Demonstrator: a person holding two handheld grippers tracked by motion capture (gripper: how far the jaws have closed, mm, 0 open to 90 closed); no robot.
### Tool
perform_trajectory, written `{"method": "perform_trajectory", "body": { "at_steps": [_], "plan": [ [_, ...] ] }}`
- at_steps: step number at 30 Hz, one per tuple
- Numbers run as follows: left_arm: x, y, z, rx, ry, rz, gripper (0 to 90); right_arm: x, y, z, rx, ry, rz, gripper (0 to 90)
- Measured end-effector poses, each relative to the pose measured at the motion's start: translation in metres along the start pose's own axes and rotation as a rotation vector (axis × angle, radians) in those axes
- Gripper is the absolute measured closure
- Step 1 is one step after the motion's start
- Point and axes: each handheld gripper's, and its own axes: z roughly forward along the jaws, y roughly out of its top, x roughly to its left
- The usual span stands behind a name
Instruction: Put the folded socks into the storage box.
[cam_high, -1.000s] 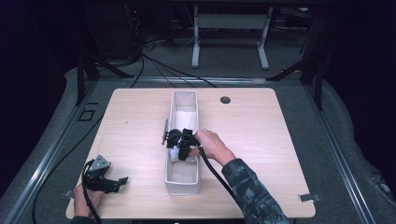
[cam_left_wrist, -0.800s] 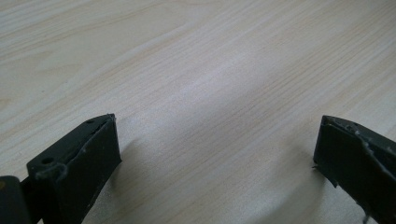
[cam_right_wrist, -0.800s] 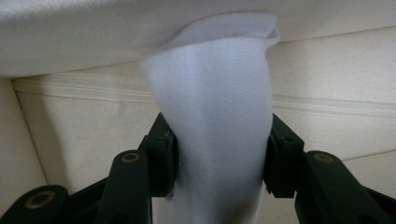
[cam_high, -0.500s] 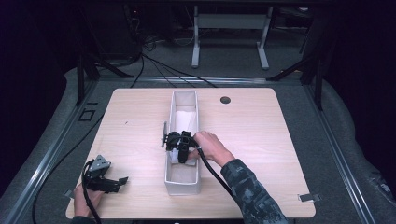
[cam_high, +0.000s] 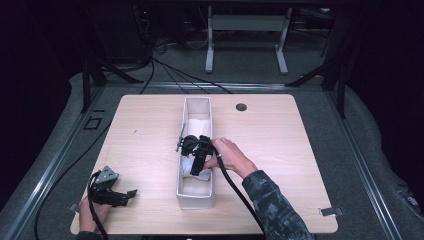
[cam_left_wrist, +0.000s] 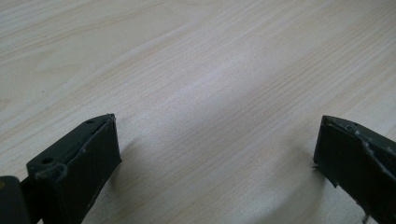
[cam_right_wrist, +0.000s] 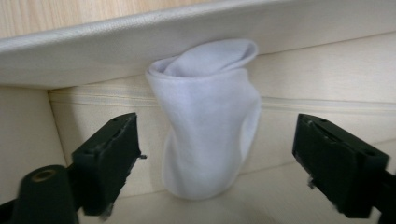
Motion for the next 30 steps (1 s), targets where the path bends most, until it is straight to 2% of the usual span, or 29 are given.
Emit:
{"method": "perform_trajectory", "body": {
  "at_steps": [2, 4, 7, 8, 12, 18, 26, 27, 28, 29, 30],
  "plan": [
    [0.000, 0.000, 0.000, 0.000, -0.001, 0.000, 0.2, -0.001, -0.002, -0.005, -0.016, 0.001, 0.011, 13.3],
    [0.000, 0.000, 0.000, -0.001, 0.000, -0.003, 0.2, -0.003, -0.008, -0.019, -0.068, -0.006, 0.043, 9.0],
    [0.000, 0.000, 0.000, -0.001, 0.000, -0.003, 0.2, -0.005, -0.013, -0.027, -0.095, -0.017, 0.053, 7.9],
    [0.000, 0.000, 0.000, -0.001, 0.000, -0.003, 0.2, -0.005, -0.018, -0.036, -0.127, -0.023, 0.067, 7.4],
    [0.000, 0.000, 0.000, -0.001, 0.001, -0.003, 0.2, -0.006, -0.028, -0.048, -0.157, -0.028, 0.086, 6.7],
    [0.000, 0.000, 0.000, -0.002, 0.001, -0.004, 0.2, -0.006, -0.053, -0.072, -0.218, -0.070, 0.124, 6.2],
    [0.000, 0.000, 0.000, -0.001, 0.001, -0.003, 0.2, -0.007, -0.087, -0.090, -0.245, -0.109, 0.168, 6.4],
    [0.000, 0.000, 0.000, -0.001, 0.001, -0.003, 0.2, -0.007, -0.087, -0.090, -0.245, -0.109, 0.168, 6.4],
    [0.000, 0.000, 0.000, -0.001, 0.001, -0.003, 0.2, -0.007, -0.096, -0.093, -0.257, -0.114, 0.181, 6.7],
    [0.000, 0.000, 0.000, -0.001, 0.001, -0.003, 0.2, -0.007, -0.096, -0.093, -0.257, -0.114, 0.181, 6.7],
    [0.000, 0.000, 0.000, -0.001, 0.001, -0.003, 0.2, -0.007, -0.104, -0.095, -0.254, -0.124, 0.189, 6.7]
  ]
}}
